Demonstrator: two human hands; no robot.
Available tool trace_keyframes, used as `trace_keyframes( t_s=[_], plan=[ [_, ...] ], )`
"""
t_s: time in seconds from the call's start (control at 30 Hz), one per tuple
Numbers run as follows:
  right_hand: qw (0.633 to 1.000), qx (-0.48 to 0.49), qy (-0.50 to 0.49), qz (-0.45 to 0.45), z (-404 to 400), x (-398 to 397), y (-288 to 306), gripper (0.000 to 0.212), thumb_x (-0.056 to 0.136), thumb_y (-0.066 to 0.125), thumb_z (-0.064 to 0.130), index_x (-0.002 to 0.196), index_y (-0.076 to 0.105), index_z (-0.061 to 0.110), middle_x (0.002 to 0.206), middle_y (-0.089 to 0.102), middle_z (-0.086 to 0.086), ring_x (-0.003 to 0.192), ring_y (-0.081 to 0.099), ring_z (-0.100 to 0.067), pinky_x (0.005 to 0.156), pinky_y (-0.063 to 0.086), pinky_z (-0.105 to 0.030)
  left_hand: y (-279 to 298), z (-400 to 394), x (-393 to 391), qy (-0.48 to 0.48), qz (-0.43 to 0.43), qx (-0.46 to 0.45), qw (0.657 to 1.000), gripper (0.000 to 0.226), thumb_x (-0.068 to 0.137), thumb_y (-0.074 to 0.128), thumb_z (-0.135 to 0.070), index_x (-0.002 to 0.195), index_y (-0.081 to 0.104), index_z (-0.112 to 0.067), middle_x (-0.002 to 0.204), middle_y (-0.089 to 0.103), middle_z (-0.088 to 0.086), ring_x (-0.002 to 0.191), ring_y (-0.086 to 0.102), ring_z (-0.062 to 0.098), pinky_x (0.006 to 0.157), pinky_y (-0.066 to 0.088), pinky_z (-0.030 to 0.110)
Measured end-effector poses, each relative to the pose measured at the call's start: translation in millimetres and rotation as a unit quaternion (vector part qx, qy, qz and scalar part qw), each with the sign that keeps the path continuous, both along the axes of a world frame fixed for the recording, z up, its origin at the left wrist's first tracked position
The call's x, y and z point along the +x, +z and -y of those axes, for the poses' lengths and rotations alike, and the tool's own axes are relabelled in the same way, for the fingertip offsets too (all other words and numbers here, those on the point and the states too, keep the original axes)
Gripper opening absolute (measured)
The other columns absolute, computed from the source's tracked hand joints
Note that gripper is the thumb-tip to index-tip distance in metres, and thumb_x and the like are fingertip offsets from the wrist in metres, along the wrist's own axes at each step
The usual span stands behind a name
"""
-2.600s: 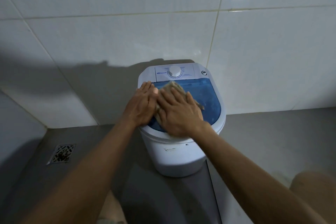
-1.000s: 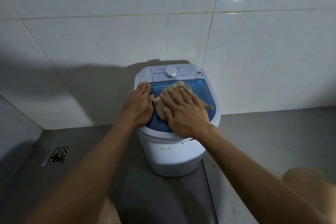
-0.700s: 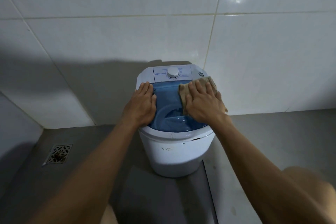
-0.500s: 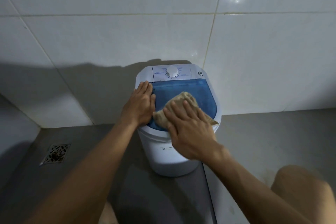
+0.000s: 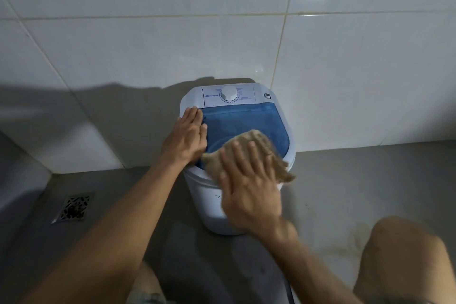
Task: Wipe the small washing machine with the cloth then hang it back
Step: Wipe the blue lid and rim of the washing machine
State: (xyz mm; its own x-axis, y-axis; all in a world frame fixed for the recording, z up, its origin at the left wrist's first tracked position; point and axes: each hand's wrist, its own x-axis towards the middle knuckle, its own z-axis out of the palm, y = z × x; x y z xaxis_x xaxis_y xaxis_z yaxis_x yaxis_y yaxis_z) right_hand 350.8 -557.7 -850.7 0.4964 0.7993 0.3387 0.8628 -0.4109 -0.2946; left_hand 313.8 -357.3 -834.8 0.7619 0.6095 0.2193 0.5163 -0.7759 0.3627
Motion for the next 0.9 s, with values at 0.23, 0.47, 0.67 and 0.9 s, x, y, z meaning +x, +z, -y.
trace_keyframes(
  t_s=[0.23,0.47,0.67,0.9],
  plan=[
    [0.992,0.017,0.092,0.082,16.9,4.0,-21.7,0.048,0.102,0.04,0.043,0.147,0.048,0.029,0.155,0.045,0.002,0.147,0.034,-0.024,0.117,0.03,-0.051,-1.7,-0.6,-3.2,-0.009,-0.007,0.0,1.0,0.048,0.102,0.028,-0.022,0.145,0.028,0.001,0.156,0.025,0.016,0.146,0.018,0.027,0.118,0.015,0.042],
    [0.989,0.096,0.062,0.093,56.2,55.4,-34.9,0.044,0.101,0.051,0.028,0.145,0.051,0.021,0.154,0.044,-0.007,0.149,0.029,-0.034,0.111,0.033,-0.061,-0.5,2.2,-4.0,-0.003,0.003,-0.001,1.0,0.047,0.102,0.028,-0.021,0.143,0.032,0.002,0.155,0.028,0.016,0.144,0.022,0.027,0.118,0.017,0.043],
    [0.971,0.067,0.146,0.179,-5.7,-14.3,-45.4,0.042,0.1,0.05,0.031,0.141,0.053,0.039,0.156,0.042,0.001,0.145,0.037,-0.033,0.115,0.028,-0.05,-4.0,-4.5,-2.5,-0.005,-0.011,-0.014,1.0,0.05,0.103,0.027,-0.024,0.147,0.025,0.0,0.159,0.018,0.015,0.148,0.011,0.026,0.121,0.012,0.042],
    [0.945,0.098,0.219,0.225,27.7,46.1,-43.0,0.041,0.102,0.052,0.02,0.138,0.056,0.038,0.155,0.042,0.001,0.146,0.035,-0.027,0.112,0.034,-0.044,-5.0,-5.3,-2.1,-0.001,-0.013,-0.012,1.0,0.051,0.103,0.026,-0.026,0.148,0.023,-0.002,0.159,0.018,0.013,0.148,0.011,0.024,0.121,0.011,0.041]
  ],
)
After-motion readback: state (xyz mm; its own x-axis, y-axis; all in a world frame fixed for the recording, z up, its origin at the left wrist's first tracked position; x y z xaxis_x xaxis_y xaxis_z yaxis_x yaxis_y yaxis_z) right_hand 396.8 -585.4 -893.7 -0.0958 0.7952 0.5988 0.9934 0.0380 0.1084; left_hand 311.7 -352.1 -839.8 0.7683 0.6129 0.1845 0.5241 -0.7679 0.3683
